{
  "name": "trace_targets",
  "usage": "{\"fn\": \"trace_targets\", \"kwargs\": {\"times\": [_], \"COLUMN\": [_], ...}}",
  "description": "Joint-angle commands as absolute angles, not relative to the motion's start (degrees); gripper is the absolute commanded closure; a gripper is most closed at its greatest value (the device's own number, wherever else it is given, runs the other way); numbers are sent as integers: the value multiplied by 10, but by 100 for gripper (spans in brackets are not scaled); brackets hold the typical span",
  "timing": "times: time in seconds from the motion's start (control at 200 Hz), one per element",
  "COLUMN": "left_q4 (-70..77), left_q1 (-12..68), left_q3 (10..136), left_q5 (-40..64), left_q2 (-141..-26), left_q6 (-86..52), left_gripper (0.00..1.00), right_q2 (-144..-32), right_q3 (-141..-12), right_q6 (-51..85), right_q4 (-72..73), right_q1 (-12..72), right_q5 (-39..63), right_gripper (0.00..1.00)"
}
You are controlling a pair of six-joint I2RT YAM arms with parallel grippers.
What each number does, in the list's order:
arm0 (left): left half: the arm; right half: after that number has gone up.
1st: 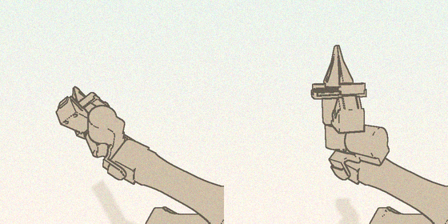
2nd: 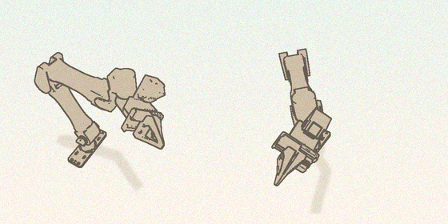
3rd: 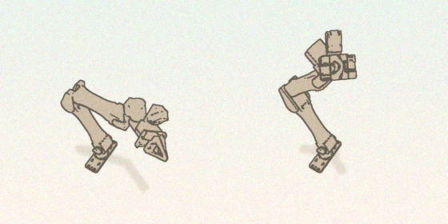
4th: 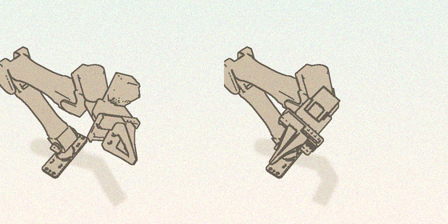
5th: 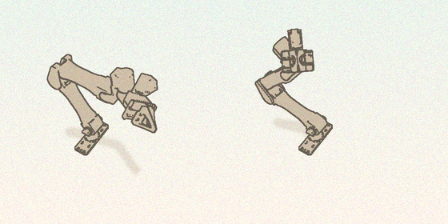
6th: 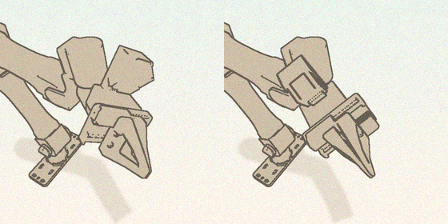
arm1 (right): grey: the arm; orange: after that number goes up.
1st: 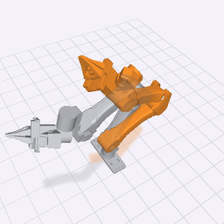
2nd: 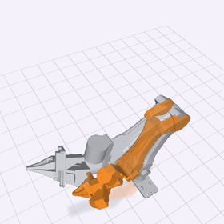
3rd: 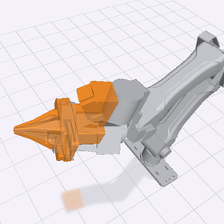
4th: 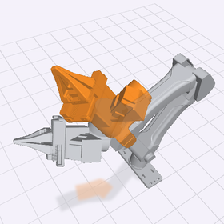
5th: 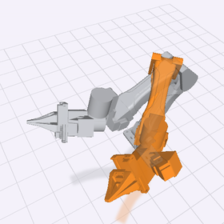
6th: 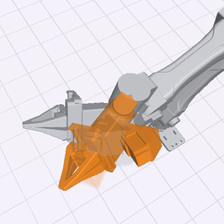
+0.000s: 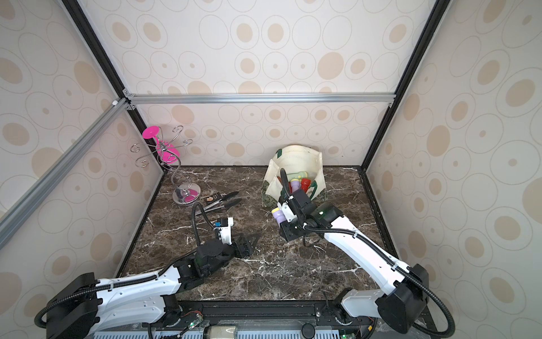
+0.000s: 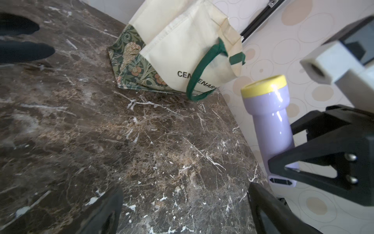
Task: Put the flashlights into the tote bags
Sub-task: Pick up the flashlight from the center of the board, then place the flashlight in the canvas bag.
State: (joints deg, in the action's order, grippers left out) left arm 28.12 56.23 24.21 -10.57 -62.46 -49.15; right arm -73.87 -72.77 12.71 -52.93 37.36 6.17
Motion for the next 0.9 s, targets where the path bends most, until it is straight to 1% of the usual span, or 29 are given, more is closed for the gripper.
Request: {"fn": "trace_targets", "kwargs": {"times": [0.0, 0.095, 0.275, 0.475, 0.735, 0.895], "left_q4": [301, 299, 280, 233, 244, 266], "left_q1": [557, 558, 558, 559, 558, 558], "left_q3": [291, 326, 405, 497, 565, 592], "left_q5": [-70, -43, -10, -15, -11, -25], "left_q2": [-628, -637, -663, -693, -738, -766], "left_q6": [-437, -412, -373, -332, -317, -319], "left_gripper": [3, 2, 1, 0, 0, 0], "right_q2": [-750, -767, -819, -884, -966, -1036], "right_q3": [-782, -821, -905, -990, -1069, -1133], "right_q6": [140, 155, 156, 146, 136, 133], "right_q4": [-562, -554, -542, -532, -509, -511], "right_q1": [350, 314, 276, 230, 192, 179], "right_q5": [61, 93, 96, 91, 79, 61], "right_gripper": [100, 100, 100, 100, 100, 100]}}
